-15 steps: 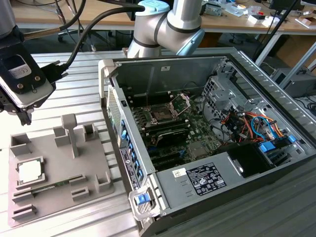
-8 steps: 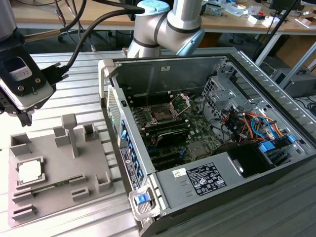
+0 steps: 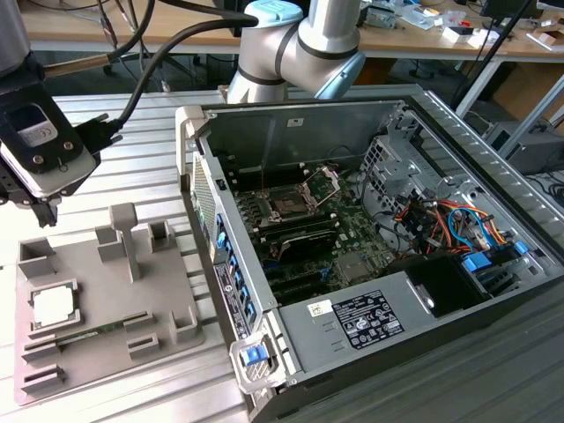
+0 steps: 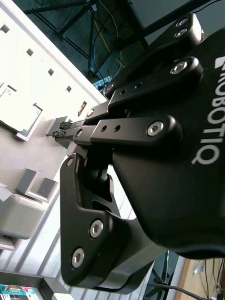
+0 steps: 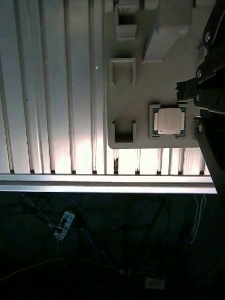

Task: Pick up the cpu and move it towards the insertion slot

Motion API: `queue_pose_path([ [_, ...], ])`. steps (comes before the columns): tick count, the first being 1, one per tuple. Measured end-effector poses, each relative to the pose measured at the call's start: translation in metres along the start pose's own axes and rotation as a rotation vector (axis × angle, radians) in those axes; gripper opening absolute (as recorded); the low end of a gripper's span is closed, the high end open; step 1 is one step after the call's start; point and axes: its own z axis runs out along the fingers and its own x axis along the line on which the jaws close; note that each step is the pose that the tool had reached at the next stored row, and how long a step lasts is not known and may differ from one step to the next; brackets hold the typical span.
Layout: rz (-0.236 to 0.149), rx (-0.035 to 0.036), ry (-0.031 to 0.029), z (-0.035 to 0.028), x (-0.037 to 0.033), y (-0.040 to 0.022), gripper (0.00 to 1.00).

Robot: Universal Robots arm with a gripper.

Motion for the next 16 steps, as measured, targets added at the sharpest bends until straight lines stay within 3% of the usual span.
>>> queue_pose_path([
  [16,0.0,0.0,0.0,0.0037,0.0001,-0.0048,0.11],
])
